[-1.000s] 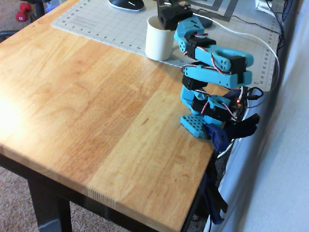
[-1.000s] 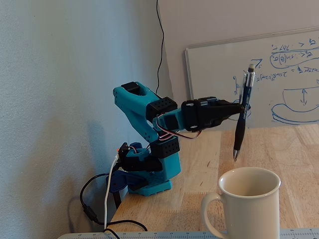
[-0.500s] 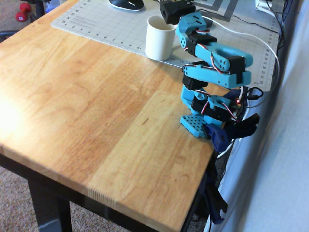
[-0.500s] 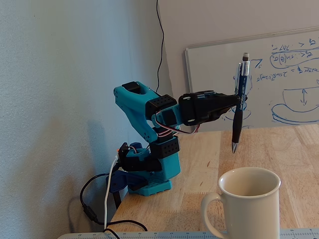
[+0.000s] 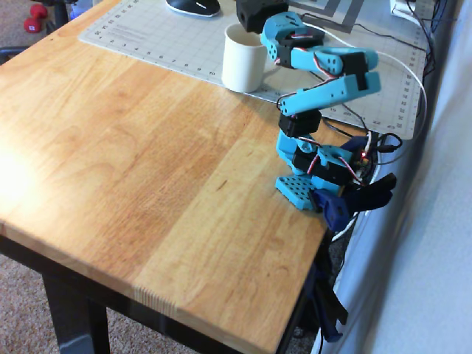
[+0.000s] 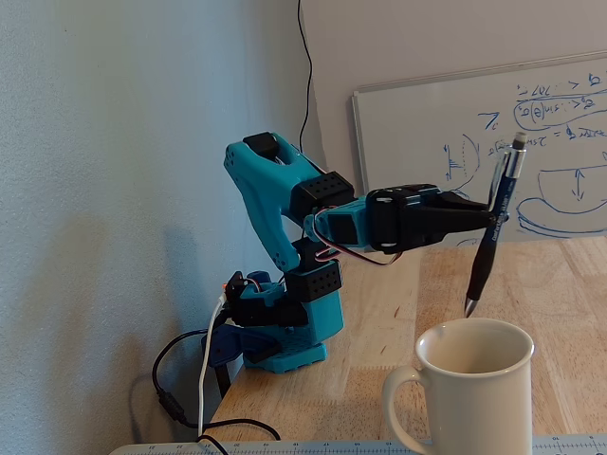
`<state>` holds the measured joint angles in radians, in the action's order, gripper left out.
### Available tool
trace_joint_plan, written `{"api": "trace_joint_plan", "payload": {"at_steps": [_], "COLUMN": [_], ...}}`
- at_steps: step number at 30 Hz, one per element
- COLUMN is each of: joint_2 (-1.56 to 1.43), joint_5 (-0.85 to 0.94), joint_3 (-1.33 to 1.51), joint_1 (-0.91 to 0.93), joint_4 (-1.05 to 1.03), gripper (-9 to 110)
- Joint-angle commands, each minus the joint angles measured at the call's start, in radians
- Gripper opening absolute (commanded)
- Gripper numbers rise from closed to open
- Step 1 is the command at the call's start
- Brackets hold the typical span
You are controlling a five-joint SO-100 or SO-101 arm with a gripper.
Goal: Grasp a pen and put it in a mug.
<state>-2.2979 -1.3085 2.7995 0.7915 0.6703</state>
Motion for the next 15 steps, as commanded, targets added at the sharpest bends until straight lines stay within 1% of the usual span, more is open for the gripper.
{"api": "trace_joint_plan", "payload": {"at_steps": [1,15], "joint_2": [0.029,0.032], "joint_5": [0.015,0.014], "joint_3": [-0.135,-0.067], "joint_1": [-0.003,-0.005], "joint_4": [0.032,0.026], "gripper": [0,1]}}
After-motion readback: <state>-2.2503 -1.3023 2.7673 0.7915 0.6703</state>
